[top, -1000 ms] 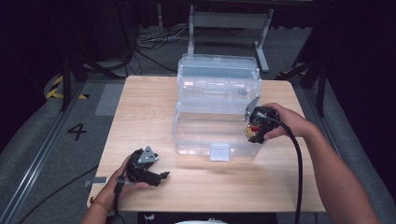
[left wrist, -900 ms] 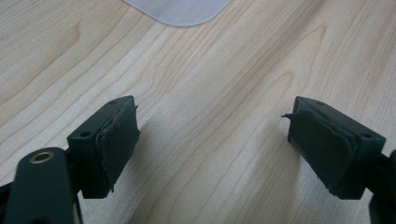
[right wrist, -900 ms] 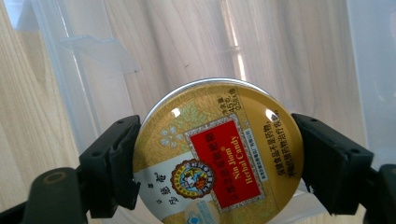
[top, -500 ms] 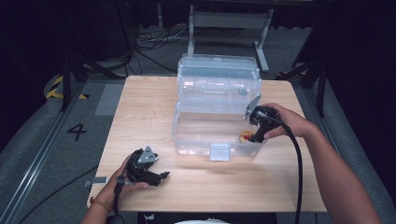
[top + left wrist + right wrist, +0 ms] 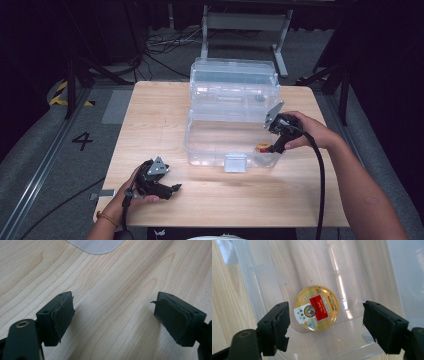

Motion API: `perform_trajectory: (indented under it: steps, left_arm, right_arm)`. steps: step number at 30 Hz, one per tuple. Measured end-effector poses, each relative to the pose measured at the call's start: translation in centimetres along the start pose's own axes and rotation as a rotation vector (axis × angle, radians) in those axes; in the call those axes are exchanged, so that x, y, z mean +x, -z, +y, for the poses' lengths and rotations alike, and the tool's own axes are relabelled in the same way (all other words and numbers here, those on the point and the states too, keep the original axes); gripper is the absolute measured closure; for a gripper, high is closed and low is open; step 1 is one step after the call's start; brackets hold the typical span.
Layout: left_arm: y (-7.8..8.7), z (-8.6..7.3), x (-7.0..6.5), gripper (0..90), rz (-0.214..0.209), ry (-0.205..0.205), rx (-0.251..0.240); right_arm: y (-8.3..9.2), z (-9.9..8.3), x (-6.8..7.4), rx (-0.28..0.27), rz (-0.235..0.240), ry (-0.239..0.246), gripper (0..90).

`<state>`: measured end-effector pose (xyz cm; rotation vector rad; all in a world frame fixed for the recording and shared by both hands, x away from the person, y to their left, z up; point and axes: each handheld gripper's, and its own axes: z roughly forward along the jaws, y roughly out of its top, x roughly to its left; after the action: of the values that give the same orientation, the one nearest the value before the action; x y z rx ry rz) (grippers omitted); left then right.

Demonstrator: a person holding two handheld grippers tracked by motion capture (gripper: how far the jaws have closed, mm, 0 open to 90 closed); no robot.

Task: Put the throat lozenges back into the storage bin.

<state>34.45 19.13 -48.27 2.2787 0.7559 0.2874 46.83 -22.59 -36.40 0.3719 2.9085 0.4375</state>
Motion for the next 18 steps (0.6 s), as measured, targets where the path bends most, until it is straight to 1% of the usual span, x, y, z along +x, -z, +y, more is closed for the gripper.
perform_trajectory:
  steps: [1, 2, 5, 6, 9, 10, 11, 12, 13, 14, 15, 17, 18]
  left_arm:
    - [0.0, 0.0, 0.0, 16.6, 0.001, 0.001, 0.001]
    - [0.1, 0.1, 0.1, 16.6, 0.003, -0.002, 0.014]
    - [0.4, 0.1, 0.3, 17.6, 0.008, 0.008, 0.032]
    - [0.5, 0.1, 0.3, 18.4, 0.012, 0.011, 0.036]
    - [0.7, 0.3, 0.3, 21.5, 0.020, 0.007, 0.033]
    - [0.8, 0.5, 0.2, 21.5, 0.022, 0.005, 0.024]
    - [1.0, 0.7, 0.2, 22.0, 0.016, 0.003, 0.005]
    - [1.1, 1.0, 0.1, 22.9, 0.020, 0.001, -0.003]
    - [1.3, 1.4, -0.1, 23.5, 0.035, -0.014, -0.011]
    - [1.5, 1.9, -0.2, 24.3, 0.038, -0.027, -0.016]
    - [1.7, 2.4, -0.2, 24.7, 0.040, -0.033, -0.021]
    - [2.0, 3.2, -0.2, 25.3, 0.038, -0.039, -0.035]
    - [2.0, 3.2, -0.2, 25.3, 0.038, -0.039, -0.035]
  right_arm:
    - [0.2, -0.1, 0.0, -0.018, -0.013, 0.004, 25.2]
    - [0.4, -0.2, 0.0, -0.032, -0.016, 0.000, 26.7]
    - [1.4, -0.7, 0.1, -0.111, -0.029, -0.003, 26.8]
    - [1.6, -0.8, 0.2, -0.126, -0.036, -0.011, 26.7]
    - [2.6, -1.3, 0.2, -0.203, -0.026, -0.023, 27.1]
    - [3.0, -1.5, 0.3, -0.232, -0.027, -0.044, 27.1]
    - [3.3, -1.7, 0.3, -0.255, -0.026, -0.050, 27.1]
    - [3.7, -1.9, 0.3, -0.283, -0.031, -0.059, 27.0]
    - [3.9, -2.1, 0.4, -0.299, -0.044, -0.060, 27.1]
    - [4.3, -2.2, 0.4, -0.323, -0.063, -0.068, 28.0]
    - [4.6, -2.4, 0.4, -0.349, -0.072, -0.074, 28.8]
    - [5.1, -2.5, 0.2, -0.381, -0.099, -0.096, 29.1]
    - [5.3, -2.5, 0.0, -0.397, -0.109, -0.111, 29.7]
